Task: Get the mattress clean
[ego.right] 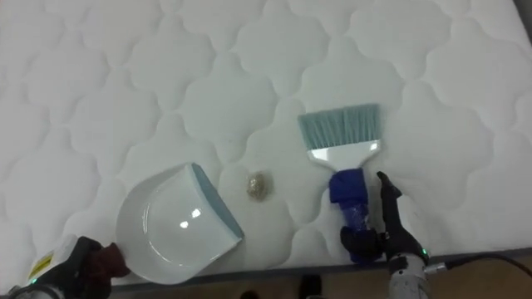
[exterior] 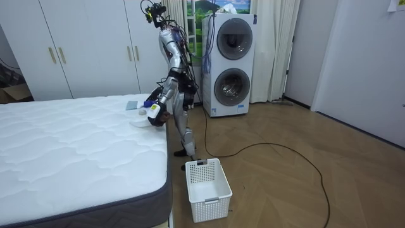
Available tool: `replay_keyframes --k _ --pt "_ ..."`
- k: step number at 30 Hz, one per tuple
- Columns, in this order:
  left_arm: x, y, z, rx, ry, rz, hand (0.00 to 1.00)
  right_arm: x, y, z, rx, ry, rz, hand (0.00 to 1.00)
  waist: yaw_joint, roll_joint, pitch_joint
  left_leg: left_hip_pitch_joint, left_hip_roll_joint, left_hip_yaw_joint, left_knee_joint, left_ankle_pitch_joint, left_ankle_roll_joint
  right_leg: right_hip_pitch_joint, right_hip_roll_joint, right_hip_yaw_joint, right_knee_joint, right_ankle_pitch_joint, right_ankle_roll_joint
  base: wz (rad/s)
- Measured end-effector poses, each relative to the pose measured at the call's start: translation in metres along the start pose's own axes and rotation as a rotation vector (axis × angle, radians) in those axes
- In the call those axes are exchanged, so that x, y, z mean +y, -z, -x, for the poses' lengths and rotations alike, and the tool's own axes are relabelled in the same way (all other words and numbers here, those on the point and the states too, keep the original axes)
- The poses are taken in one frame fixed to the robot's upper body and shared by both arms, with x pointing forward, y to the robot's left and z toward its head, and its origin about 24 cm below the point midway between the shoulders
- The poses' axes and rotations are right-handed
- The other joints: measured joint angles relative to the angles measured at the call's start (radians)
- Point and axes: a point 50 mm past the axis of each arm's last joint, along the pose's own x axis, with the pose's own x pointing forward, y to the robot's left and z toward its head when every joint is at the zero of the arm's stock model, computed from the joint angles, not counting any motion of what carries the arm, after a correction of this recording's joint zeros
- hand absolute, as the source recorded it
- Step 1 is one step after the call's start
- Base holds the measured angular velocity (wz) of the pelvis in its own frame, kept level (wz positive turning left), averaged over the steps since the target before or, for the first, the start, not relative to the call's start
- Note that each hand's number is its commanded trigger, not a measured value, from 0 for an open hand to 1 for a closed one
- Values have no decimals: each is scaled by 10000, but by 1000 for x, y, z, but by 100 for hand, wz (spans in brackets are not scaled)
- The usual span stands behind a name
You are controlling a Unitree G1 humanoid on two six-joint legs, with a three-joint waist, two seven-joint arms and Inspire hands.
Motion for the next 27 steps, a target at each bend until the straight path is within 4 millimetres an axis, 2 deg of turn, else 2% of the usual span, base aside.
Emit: replay_keyframes --k 1,6,11,20,27 --pt "0 0 0 -4 3 -23 100 0 1 0 4 -30 112 100 -3 -1 0 5 0 -1 0 0 0 16 -5 -21 1 1 2 3" --pt "-2 -2 0 48 95 -200 100 -1 5 -1 141 -86 787 100 22 -6 -5 167 -4 39 -65 0 1 125 -10 4 12 -1 7 -1" --pt "-1 -2 -1 88 107 -219 100 -15 12 -7 254 192 1511 100 7 -37 -23 173 13 35 -48 1 2 178 -1 -37 6 -1 5 4" --pt "1 -5 -4 185 128 -309 100 -17 16 -8 588 310 1717 100 -4 -62 -28 120 9 33 -25 1 2 133 -37 -63 47 -6 9 1" --pt "6 -9 -8 102 -21 -501 100 -17 17 -9 794 352 1707 100 8 -180 -29 113 -32 37 38 7 12 124 -105 -77 124 -26 38 0"
